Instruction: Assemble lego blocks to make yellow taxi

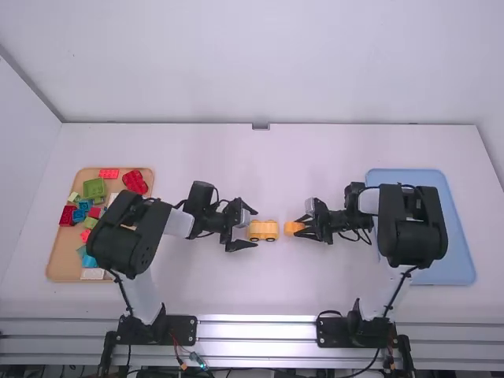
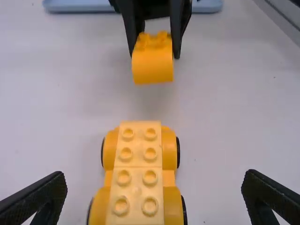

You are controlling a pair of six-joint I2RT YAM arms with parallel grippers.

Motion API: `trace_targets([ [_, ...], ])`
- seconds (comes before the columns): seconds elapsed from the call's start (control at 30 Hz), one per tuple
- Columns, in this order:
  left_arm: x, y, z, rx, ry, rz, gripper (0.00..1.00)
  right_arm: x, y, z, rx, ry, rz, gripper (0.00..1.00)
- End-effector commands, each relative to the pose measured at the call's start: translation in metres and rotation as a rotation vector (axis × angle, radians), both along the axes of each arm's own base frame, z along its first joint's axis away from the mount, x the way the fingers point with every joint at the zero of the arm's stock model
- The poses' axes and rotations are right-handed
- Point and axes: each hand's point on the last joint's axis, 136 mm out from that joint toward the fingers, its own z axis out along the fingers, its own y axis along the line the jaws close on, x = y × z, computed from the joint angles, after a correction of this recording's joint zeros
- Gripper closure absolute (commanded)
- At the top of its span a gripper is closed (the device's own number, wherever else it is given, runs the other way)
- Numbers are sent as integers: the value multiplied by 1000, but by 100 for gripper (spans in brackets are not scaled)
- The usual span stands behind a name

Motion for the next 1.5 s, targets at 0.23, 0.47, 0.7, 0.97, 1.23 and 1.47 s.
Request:
trace_targets([
  [0.23,-3,-11,-28,-8,90,-15,1,12,15,41,1,-143,25,89],
  [0.47,1,-17,-37,-6,112,-27,1,8,31,38,-79,-193,1,90],
  [0.7,-1,-22,-38,-4,104,-40,0,2,52,20,-97,-192,-42,90],
  [0.97,0,-22,-41,15,98,-30,31,-15,69,15,-79,-223,15,90],
  [1.23,3,-20,-45,37,96,-13,11,-4,77,6,-59,-175,-31,91],
  [1.47,3,-19,-51,60,98,28,15,1,71,10,-33,-177,-45,91],
])
